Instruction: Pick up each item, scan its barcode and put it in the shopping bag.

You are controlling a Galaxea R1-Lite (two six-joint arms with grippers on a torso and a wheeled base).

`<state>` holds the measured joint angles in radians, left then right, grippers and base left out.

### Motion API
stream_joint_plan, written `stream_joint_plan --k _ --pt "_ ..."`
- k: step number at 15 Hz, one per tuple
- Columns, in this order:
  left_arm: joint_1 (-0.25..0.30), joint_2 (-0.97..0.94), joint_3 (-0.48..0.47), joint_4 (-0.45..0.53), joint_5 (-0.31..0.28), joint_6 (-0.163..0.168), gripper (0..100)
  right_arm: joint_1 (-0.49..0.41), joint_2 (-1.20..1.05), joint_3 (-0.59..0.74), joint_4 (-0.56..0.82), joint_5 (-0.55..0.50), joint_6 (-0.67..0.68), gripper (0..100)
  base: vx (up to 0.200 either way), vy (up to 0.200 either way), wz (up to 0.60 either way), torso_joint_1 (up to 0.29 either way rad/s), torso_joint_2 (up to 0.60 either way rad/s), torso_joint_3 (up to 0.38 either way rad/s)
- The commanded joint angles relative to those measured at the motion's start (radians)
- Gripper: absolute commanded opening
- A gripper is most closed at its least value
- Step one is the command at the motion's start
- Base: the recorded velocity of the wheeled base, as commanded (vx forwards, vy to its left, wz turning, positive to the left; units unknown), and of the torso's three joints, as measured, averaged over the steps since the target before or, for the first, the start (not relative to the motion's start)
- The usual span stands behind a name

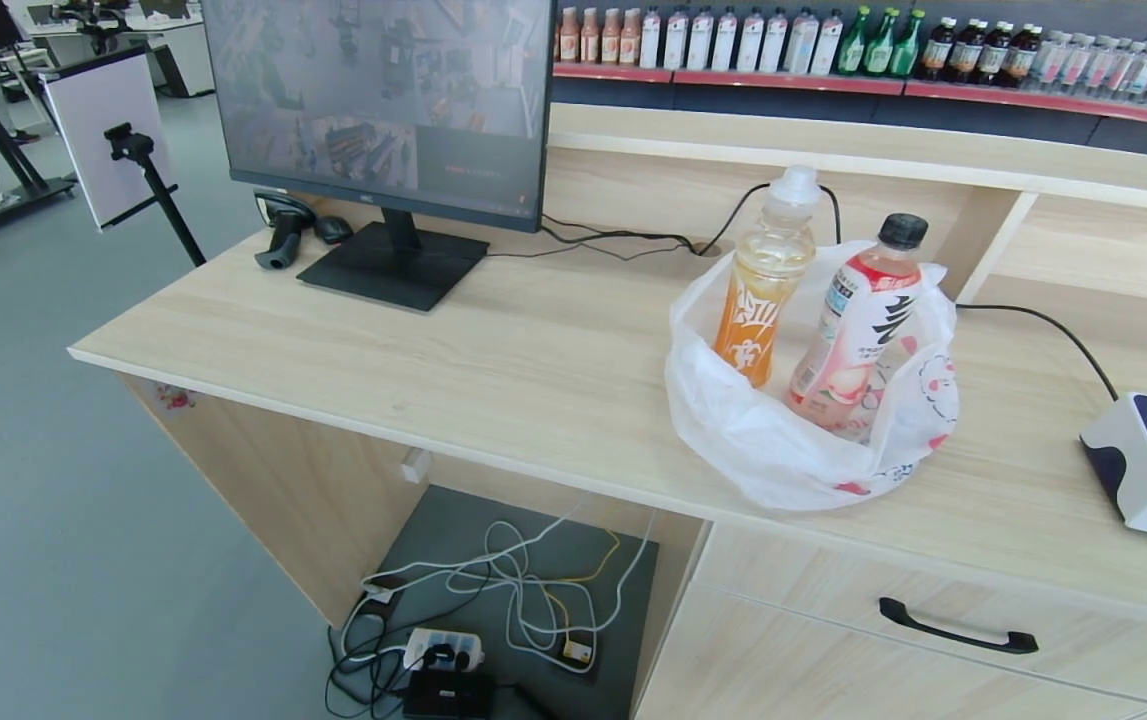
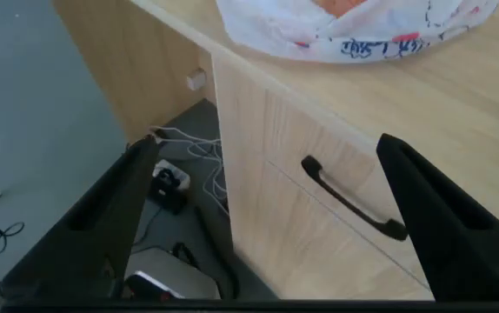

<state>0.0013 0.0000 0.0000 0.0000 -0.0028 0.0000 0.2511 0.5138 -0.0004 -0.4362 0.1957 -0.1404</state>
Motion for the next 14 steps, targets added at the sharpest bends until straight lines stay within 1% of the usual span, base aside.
stream_joint_plan --k 1,2,4,6,8,9,10,12,14 --pt "0.0 0.0 0.0 0.0 0.0 0.0 0 -0.019 -0.379 0.0 0.306 0.001 -0.018 100 0.0 0.0 0.0 0.0 0.0 0.0" --pt "0.0 0.0 0.0 0.0 0.0 0.0 0 -0.033 -0.422 0.0 0.376 0.001 -0.018 100 0.0 0.0 0.0 0.0 0.0 0.0" --pt "0.0 0.0 0.0 0.0 0.0 0.0 0 -0.046 -0.42 0.0 0.393 -0.012 -0.018 100 0.0 0.0 0.0 0.0 0.0 0.0" --pt "0.0 0.0 0.0 0.0 0.0 -0.002 0 -0.236 -0.383 0.0 0.396 -0.018 0.022 100 0.0 0.0 0.0 0.0 0.0 0.0" --pt "0.0 0.0 0.0 0.0 0.0 -0.002 0 -0.322 -0.36 0.0 0.398 -0.007 0.07 100 0.0 0.0 0.0 0.0 0.0 0.0" --pt "0.0 0.0 0.0 0.0 0.0 -0.002 0 -0.303 -0.374 -0.001 0.398 0.008 0.07 100 0.0 0.0 0.0 0.0 0.0 0.0" --pt "0.0 0.0 0.0 0.0 0.0 -0.003 0 -0.26 -0.471 -0.001 0.399 0.025 0.061 100 0.0 0.0 0.0 0.0 0.0 0.0" --pt "0.0 0.0 0.0 0.0 0.0 -0.003 0 -0.253 -0.514 0.0 0.39 0.024 0.001 100 0.0 0.0 0.0 0.0 0.0 0.0" --pt "0.0 0.0 0.0 0.0 0.0 -0.002 0 -0.253 -0.514 0.0 0.393 -0.002 -0.004 100 0.0 0.0 0.0 0.0 0.0 0.0"
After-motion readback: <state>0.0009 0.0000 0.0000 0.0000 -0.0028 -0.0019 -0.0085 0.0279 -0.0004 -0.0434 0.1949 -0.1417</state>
